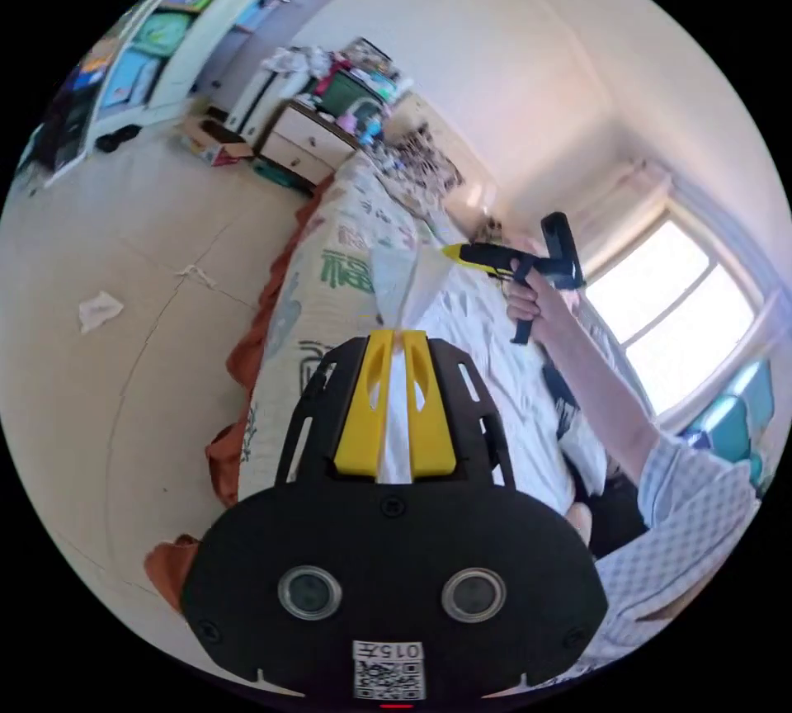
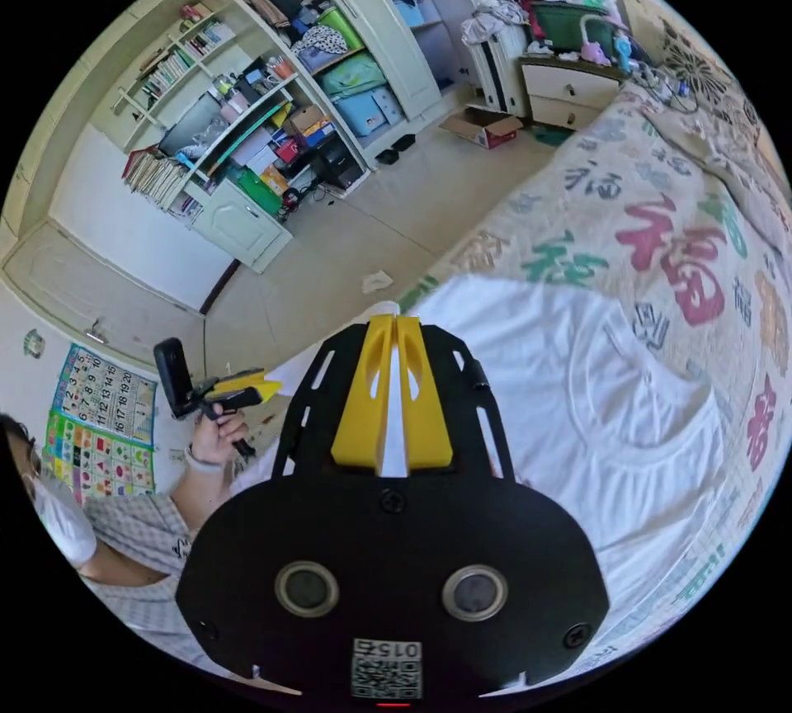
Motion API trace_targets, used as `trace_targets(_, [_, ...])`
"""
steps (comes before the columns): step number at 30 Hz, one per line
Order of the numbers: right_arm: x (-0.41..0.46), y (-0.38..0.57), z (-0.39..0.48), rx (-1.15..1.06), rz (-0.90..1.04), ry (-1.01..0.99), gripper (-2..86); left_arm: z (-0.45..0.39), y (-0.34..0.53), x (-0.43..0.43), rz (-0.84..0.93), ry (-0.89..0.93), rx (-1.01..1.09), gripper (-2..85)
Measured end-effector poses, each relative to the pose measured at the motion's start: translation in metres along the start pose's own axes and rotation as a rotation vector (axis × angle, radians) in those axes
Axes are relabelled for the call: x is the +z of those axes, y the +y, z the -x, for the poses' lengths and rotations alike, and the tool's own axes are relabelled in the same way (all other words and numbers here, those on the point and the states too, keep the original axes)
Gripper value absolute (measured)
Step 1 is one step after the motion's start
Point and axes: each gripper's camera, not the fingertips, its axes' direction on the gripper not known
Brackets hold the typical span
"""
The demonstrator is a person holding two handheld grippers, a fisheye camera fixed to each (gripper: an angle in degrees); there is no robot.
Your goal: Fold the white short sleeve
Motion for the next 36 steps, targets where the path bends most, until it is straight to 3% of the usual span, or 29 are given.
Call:
trace_targets(3, [0.009,0.034,-0.026,0.012,0.094,0.060,2.7,-0.030,0.008,0.021,0.136,-0.044,0.083,4.8])
trace_targets(8, [0.008,0.047,-0.024,-0.058,0.080,0.109,9.0,-0.045,0.008,0.029,0.117,-0.052,0.092,8.7])
trace_targets(17, [0.046,0.026,-0.022,-0.083,0.172,0.145,6.8,-0.093,0.014,0.094,0.255,-0.165,0.233,8.8])
trace_targets(20, [0.035,0.033,-0.034,-0.051,0.112,0.114,0.7,-0.098,0.017,0.102,0.264,-0.157,0.247,2.5])
trace_targets(24, [-0.005,0.055,-0.046,-0.055,0.015,0.017,-0.7,-0.110,0.020,0.096,0.218,-0.127,0.279,-0.3])
trace_targets(33, [-0.020,0.111,-0.080,-0.028,0.167,0.069,0.1,-0.124,0.025,0.141,0.409,-0.067,0.337,3.3])
trace_targets(36, [-0.031,0.112,-0.087,-0.018,0.142,0.056,4.3,-0.119,0.020,0.133,0.369,-0.017,0.309,5.6])
